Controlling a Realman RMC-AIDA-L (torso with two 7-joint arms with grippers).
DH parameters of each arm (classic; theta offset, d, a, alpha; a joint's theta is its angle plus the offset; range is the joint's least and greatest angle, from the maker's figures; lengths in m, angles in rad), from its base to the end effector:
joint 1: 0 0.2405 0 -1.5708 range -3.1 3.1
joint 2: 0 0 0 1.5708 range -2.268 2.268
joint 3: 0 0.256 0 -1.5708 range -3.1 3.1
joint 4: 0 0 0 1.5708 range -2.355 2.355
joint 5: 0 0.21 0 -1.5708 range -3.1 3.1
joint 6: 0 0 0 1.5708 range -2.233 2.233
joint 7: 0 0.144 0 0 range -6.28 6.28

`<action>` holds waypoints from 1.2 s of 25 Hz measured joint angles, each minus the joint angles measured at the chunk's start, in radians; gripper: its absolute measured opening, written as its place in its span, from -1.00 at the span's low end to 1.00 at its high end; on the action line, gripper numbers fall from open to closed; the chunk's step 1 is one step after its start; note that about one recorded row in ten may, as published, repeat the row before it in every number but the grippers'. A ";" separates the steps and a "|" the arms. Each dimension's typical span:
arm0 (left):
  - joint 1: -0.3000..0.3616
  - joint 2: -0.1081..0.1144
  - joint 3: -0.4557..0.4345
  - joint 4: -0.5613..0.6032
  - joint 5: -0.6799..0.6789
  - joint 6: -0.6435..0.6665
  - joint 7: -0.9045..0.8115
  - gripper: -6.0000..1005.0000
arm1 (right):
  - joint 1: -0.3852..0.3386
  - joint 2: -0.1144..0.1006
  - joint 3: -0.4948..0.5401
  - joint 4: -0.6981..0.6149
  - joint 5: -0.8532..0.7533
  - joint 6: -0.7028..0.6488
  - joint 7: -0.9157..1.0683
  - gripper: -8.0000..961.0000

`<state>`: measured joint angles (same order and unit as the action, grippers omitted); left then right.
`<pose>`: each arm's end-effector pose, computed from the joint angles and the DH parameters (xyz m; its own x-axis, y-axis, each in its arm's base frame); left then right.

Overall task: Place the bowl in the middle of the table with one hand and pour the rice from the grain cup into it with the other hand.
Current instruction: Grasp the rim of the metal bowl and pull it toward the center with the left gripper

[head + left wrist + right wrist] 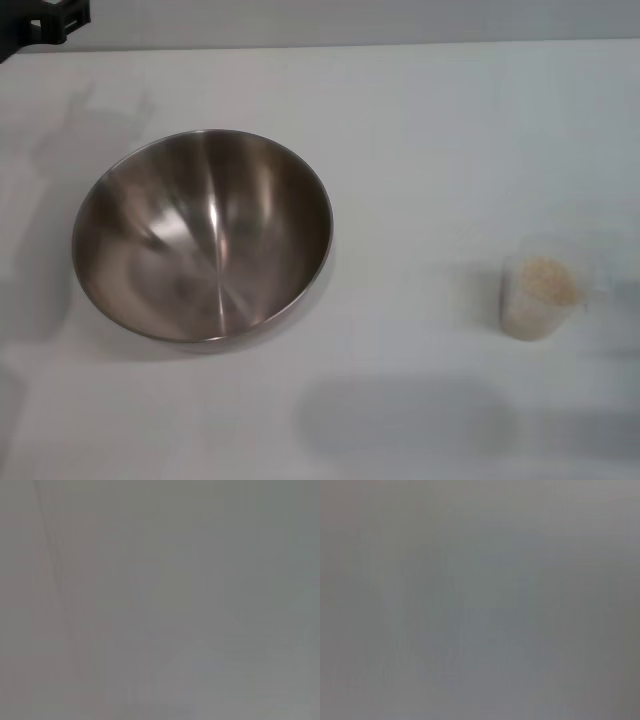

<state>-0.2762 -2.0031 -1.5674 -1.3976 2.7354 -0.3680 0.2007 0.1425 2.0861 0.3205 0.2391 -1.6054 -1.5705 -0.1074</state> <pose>-0.2175 0.4056 0.0691 0.8044 0.2981 0.5139 0.5794 -0.2023 -0.7896 0.3703 0.2085 0.0087 0.7872 0.1580 -0.5961 -0.6167 0.1938 -0.7630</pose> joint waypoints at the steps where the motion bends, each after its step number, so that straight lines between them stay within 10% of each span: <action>1: -0.002 -0.008 -0.020 -0.040 -0.004 -0.069 0.018 0.59 | 0.000 0.000 0.000 0.000 0.000 0.001 0.000 0.75; 4: -0.032 -0.050 -0.142 -0.185 -0.037 -0.395 0.103 0.59 | 0.000 0.000 0.000 0.000 0.000 0.008 0.000 0.75; 11: -0.103 -0.055 -0.290 -0.213 -0.161 -0.745 0.235 0.59 | 0.000 0.000 0.000 0.000 -0.003 0.020 0.000 0.75; 30: -0.068 -0.060 -0.261 -0.222 -0.157 -0.949 0.303 0.60 | 0.002 0.000 0.000 -0.005 -0.003 0.025 0.000 0.75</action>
<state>-0.3442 -2.0627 -1.8280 -1.6193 2.5783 -1.3169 0.5032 0.1448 2.0862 0.3206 0.2340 -1.6084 -1.5458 -0.1074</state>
